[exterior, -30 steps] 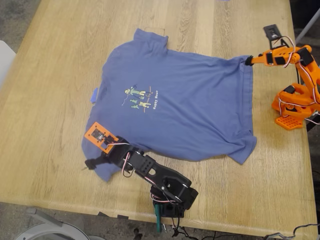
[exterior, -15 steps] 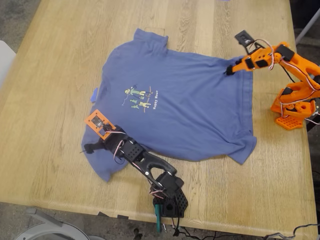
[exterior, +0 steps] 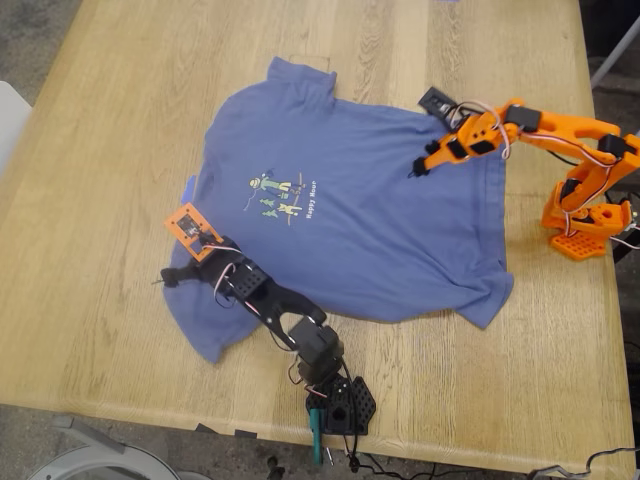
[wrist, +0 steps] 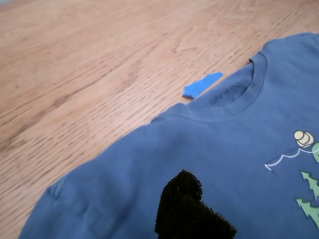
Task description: Fold a T-shirt
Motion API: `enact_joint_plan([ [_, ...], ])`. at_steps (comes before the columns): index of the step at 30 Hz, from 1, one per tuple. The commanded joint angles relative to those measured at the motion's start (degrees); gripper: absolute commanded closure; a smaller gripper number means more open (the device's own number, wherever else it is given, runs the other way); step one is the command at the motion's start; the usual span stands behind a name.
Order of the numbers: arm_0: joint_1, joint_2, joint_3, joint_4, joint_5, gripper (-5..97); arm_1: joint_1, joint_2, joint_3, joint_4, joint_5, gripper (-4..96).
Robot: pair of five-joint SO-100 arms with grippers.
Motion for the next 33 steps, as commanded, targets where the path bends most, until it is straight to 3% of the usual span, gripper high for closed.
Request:
enact_joint_plan([
  [1,0.53,-2.46,-10.02,-5.27,1.05,39,-1.49,-2.2,-3.43,-4.92,0.44,63.7],
  [10,1.67,-12.66,-17.4,-6.59,1.76,35,-5.19,-11.43,-4.83,-15.56,0.44,63.0],
  [20,4.92,-27.07,-34.1,-4.92,2.2,34,-8.0,-26.19,-20.57,-15.47,0.79,63.0],
  [33,6.59,-43.77,-54.49,2.37,2.9,32,-10.37,-35.42,-29.27,-14.33,1.67,64.0],
])
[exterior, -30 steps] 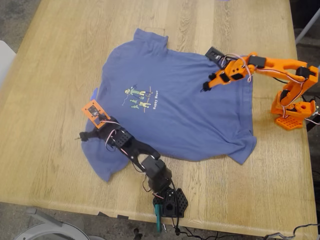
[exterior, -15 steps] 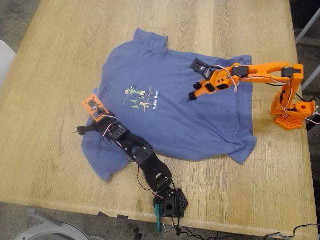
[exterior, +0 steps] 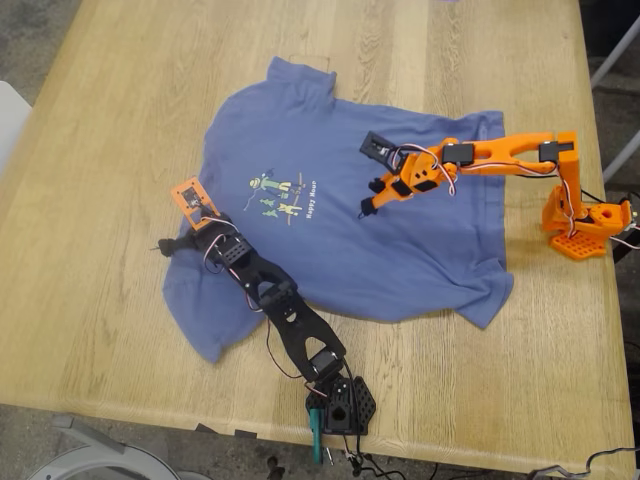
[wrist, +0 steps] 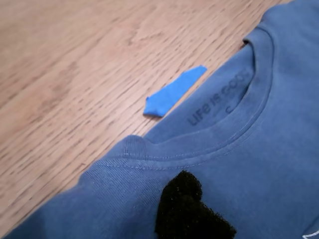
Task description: Fold a T-shirt
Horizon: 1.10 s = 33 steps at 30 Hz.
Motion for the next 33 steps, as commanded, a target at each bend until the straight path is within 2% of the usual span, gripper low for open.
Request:
enact_joint_plan([
  [1,0.97,1.67,-7.38,0.09,0.26,32,-0.44,-0.53,-5.01,-0.26,0.44,64.1],
  [7,1.93,-2.55,-8.7,0.18,-1.23,35,-0.18,-6.15,-11.51,0.53,0.53,64.3],
  [12,3.96,-4.13,-9.84,2.29,-3.16,48,-0.53,-9.93,-15.91,1.41,0.97,64.6],
  [16,4.57,-4.48,-9.84,4.13,-4.57,62,-1.05,-13.18,-20.57,3.96,1.14,63.6],
  [22,4.39,-4.31,-9.84,7.29,-7.56,91,-4.48,-17.31,-27.33,6.94,2.02,60.3],
  [28,4.66,-3.87,-9.84,8.79,-8.17,92,-7.73,-22.76,-38.41,14.24,2.64,58.4],
  [33,5.98,-3.08,-9.67,9.76,-8.35,92,-8.79,-32.61,-55.63,23.82,2.81,58.3],
])
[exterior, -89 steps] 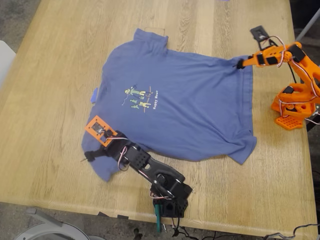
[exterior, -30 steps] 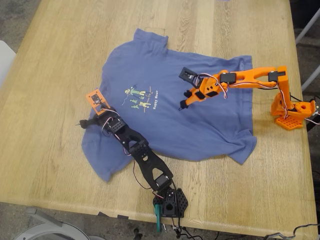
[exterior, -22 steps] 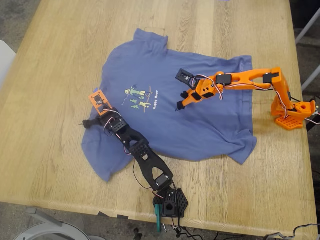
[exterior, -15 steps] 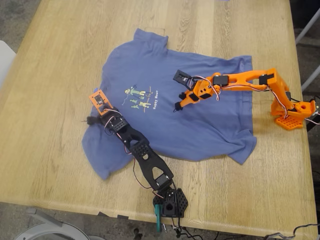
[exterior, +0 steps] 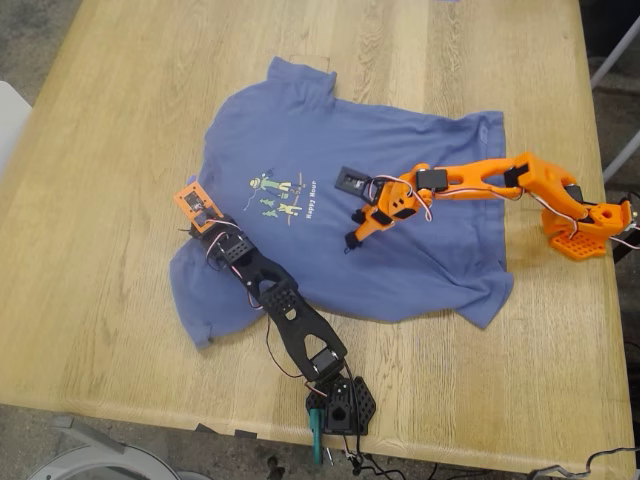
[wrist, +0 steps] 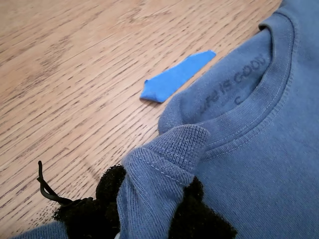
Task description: Fold a T-shirt
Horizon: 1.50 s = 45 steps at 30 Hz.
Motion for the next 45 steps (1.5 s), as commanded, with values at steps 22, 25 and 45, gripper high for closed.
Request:
enact_joint_plan([
  [22,5.89,19.07,8.17,6.15,-1.85,92,-0.62,2.2,15.64,-7.73,1.67,61.4],
  [25,6.77,23.03,12.39,6.15,-2.02,92,-0.62,0.97,15.38,-7.21,1.76,62.9],
  [45,5.8,36.39,27.33,4.39,-2.11,92,0.26,-10.99,6.59,-1.49,0.0,63.5],
])
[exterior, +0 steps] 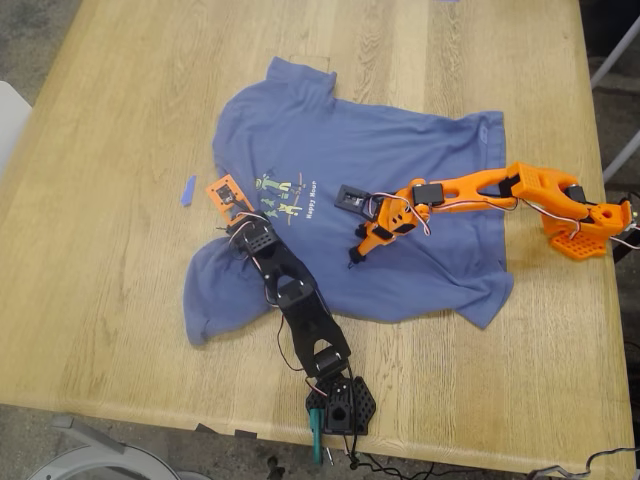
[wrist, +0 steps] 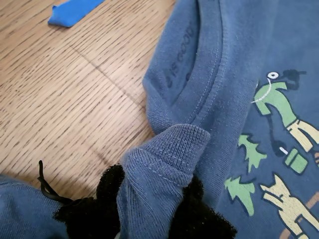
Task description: Fold a T-shirt
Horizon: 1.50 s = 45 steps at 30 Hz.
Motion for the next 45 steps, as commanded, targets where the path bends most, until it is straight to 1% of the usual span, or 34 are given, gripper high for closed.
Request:
enact_joint_plan([
  [1,-1.14,10.81,0.18,-1.85,-0.18,92,1.85,-1.58,-1.41,1.58,-0.53,63.7],
  [7,-1.67,12.57,2.9,-2.72,-0.18,92,4.39,-2.81,-2.46,2.72,-0.79,64.7],
  [12,-1.49,13.89,3.52,-2.81,-0.26,92,4.13,-4.04,-2.72,6.5,-1.41,69.1],
  [14,-1.49,14.59,3.69,-2.64,-0.26,92,4.04,-4.48,-3.43,8.0,-1.41,69.4],
  [19,-2.02,15.56,4.57,-2.55,-0.26,92,5.36,-5.36,-5.8,8.53,-2.9,70.3],
  [22,-2.11,15.64,4.66,-2.64,-0.26,92,5.8,-6.59,-7.73,3.08,-3.96,66.9],
  [27,-2.02,15.91,4.66,-2.81,-0.26,92,4.66,-9.05,-8.53,-6.5,-5.45,65.7],
  [32,-2.37,17.23,4.92,-2.81,-0.35,92,3.96,-12.48,-10.11,-10.28,-7.38,66.1],
  [36,-2.99,18.98,5.45,-2.55,-0.35,92,4.04,-13.27,-12.66,-5.27,-7.65,68.2],
  [40,-3.08,20.74,5.98,-2.55,-0.53,92,5.36,-13.27,-14.59,0.97,-6.68,70.6],
  [42,-2.81,21.62,6.24,-2.46,-0.53,92,6.06,-13.27,-15.56,4.75,-5.45,70.0],
  [44,-2.37,22.5,6.86,-2.37,-0.62,92,6.59,-13.27,-16.61,7.91,-5.19,69.3],
  [45,-2.2,23.03,7.38,-2.37,-0.62,92,6.77,-13.27,-17.14,9.49,-5.19,70.4],
])
